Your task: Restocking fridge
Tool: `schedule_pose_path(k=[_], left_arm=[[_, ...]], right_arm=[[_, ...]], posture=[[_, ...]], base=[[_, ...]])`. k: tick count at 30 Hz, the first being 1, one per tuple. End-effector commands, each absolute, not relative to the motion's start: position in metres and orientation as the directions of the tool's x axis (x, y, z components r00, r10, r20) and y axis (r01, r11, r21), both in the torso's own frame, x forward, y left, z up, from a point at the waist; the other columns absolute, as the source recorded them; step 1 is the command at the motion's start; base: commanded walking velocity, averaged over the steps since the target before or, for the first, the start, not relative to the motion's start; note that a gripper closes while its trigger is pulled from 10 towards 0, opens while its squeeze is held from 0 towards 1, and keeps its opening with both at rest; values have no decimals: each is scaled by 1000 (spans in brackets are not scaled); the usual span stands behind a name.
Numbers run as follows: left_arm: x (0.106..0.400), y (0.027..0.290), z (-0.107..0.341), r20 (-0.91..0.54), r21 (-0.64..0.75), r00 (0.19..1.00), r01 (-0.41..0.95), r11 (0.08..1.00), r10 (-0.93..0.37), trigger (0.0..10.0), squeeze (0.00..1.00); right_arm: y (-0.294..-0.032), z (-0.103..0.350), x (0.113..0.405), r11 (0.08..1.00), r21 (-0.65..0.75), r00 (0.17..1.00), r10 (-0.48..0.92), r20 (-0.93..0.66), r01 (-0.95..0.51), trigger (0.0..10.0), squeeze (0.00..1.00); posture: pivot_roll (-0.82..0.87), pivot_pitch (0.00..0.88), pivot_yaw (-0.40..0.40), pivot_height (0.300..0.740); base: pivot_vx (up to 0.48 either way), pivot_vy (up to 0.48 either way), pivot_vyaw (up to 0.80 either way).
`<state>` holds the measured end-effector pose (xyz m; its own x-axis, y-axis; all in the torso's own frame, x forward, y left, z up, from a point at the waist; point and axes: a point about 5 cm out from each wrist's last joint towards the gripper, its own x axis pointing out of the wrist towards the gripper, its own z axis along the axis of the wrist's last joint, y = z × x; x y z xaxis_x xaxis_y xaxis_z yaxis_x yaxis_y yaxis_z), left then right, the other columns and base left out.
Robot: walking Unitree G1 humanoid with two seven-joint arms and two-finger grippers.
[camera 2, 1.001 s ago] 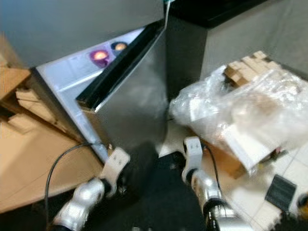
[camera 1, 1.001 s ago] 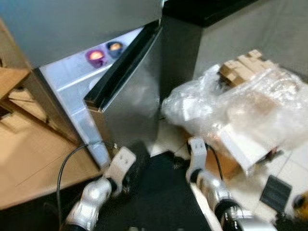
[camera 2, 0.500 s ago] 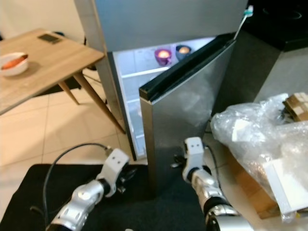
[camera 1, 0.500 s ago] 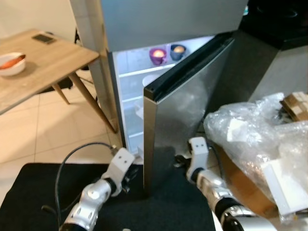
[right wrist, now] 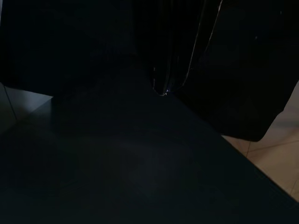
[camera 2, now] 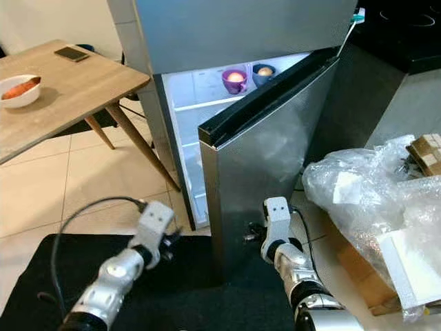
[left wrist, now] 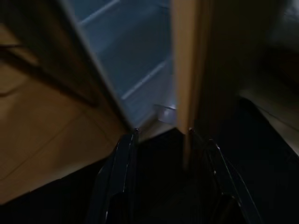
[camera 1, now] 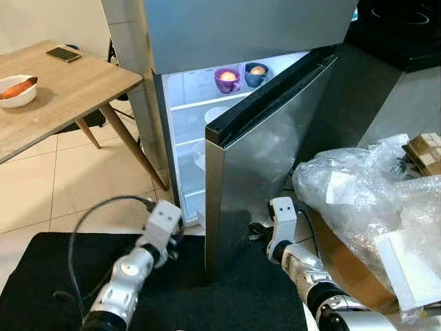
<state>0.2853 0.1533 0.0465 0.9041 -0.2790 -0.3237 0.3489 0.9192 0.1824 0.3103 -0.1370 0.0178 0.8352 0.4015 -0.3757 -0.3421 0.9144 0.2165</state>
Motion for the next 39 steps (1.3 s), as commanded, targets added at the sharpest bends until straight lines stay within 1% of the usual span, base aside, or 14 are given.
schedule_pose_path(k=[1, 8, 17, 18, 20, 22, 23, 28, 31, 33, 34, 35, 37, 39], left_arm=[[280, 151, 36, -358, 164, 894, 344, 924, -270, 10000, 0], [279, 152, 38, -336, 151, 900, 344, 927, -279, 10000, 0], [275, 141, 43, -295, 111, 872, 438, 892, -392, 10000, 0], [275, 140, 44, -295, 139, 857, 476, 869, -422, 10000, 0], [275, 139, 44, -297, 156, 851, 491, 857, -433, 10000, 0], [276, 139, 44, -313, 211, 840, 517, 830, -444, 10000, 0], [280, 141, 45, -318, 261, 838, 527, 808, -444, 10000, 0], [291, 140, 50, -317, 320, 825, 558, 766, -468, 10000, 0], [293, 140, 51, -316, 326, 824, 560, 762, -471, 10000, 0], [299, 139, 55, -297, 335, 834, 547, 767, -464, 10000, 0], [299, 139, 55, -297, 335, 834, 547, 767, -464, 10000, 0], [302, 137, 58, -278, 331, 840, 539, 775, -466, 10000, 0], [305, 131, 61, -254, 289, 837, 544, 788, -484, 10000, 0], [305, 131, 61, -254, 289, 837, 544, 788, -484, 10000, 0]], right_arm=[[-141, 12, 305, 918, 223, 826, 394, -402, -329, 10000, 0], [-140, 13, 306, 915, 224, 825, 399, -399, -335, 10000, 0], [-136, 16, 308, 905, 232, 822, 422, -382, -357, 10000, 0], [-132, 18, 309, 891, 231, 812, 452, -370, -390, 10000, 0], [-131, 19, 310, 884, 229, 806, 466, -366, -407, 10000, 0], [-126, 21, 310, 864, 211, 789, 503, -353, -457, 10000, 0], [-125, 26, 312, 856, 185, 791, 516, -328, -482, 10000, 0], [-126, 36, 320, 869, 187, 827, 494, -269, -458, 10000, 0], [-125, 38, 321, 865, 191, 828, 499, -255, -463, 10000, 0], [-122, 47, 323, 848, 195, 834, 525, -169, -494, 10000, 0], [-122, 47, 323, 848, 195, 834, 525, -169, -494, 10000, 0], [-122, 54, 325, 839, 195, 839, 533, -111, -508, 10000, 0], [-123, 63, 326, 830, 199, 844, 536, -21, -522, 10000, 0], [-123, 63, 326, 830, 199, 844, 536, -21, -522, 10000, 0]], posture=[[-94, 88, -21, 738], [-94, 88, -22, 738], [-92, 90, -22, 738], [-93, 91, -22, 738], [-93, 91, -22, 738], [-93, 91, -22, 738], [-94, 93, -22, 738], [-97, 100, -23, 738], [-97, 100, -23, 738], [-103, 111, -15, 738], [-103, 111, -15, 738], [-104, 116, -14, 738], [-104, 119, -15, 738], [-104, 119, -15, 738]], base=[[0, -480, 0], [0, 0, 0], [0, 0, 0], [0, 0, 0], [0, 0, 0], [0, 0, 0], [0, 0, 0], [0, 0, 0], [0, 0, 0], [0, 0, 0], [0, 0, 0], [0, 0, 0], [0, 0, 0], [0, 0, 0]])
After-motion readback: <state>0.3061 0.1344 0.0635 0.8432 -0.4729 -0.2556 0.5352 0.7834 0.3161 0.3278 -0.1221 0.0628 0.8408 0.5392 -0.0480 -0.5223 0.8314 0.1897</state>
